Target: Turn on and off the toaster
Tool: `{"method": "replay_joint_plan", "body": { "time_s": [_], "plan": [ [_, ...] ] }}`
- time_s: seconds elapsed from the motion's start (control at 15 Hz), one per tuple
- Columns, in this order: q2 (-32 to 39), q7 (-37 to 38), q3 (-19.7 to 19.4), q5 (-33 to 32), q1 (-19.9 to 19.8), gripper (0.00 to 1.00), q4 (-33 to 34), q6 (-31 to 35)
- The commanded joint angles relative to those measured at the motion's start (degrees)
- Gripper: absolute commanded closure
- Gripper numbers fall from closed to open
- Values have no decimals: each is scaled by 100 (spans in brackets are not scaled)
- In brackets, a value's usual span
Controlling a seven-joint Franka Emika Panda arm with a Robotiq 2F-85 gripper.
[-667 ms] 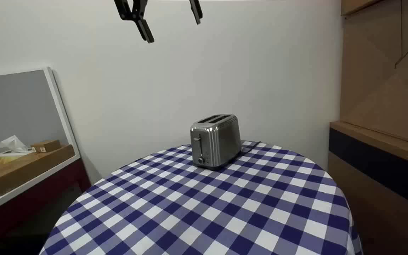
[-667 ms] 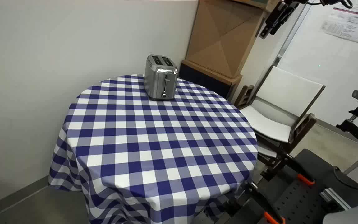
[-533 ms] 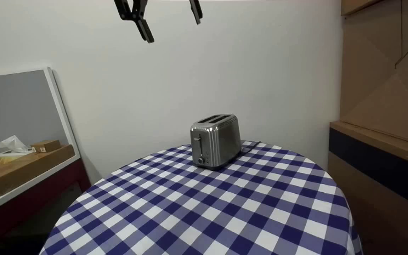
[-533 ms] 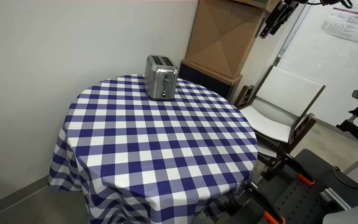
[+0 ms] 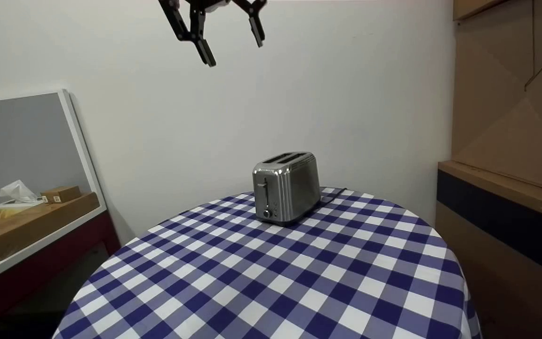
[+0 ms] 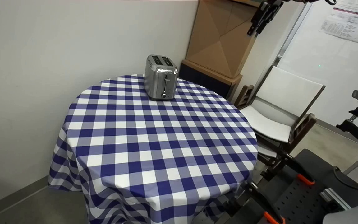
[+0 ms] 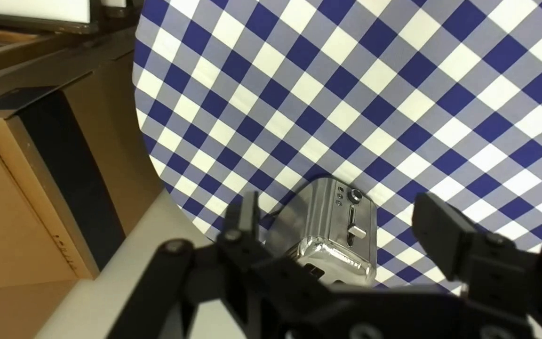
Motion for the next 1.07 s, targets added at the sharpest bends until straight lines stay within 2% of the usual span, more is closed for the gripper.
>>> {"method": "replay_joint_plan", "body": {
  "time_s": [0.0,0.27,0.4,0.47,0.8,1.0],
  "plan": [
    [419,300,236,-39,-8,49,401,119],
    [712,631,471,107,68,81,716,208],
    [950,937,608,-54,77,96,897,354],
    [1091,1078,680,-105,97,100,1008,355],
    [1726,1718,869,-408,178,100,1492,348],
    [2110,1651,900,-167,199,100,1816,201]
  ]
}}
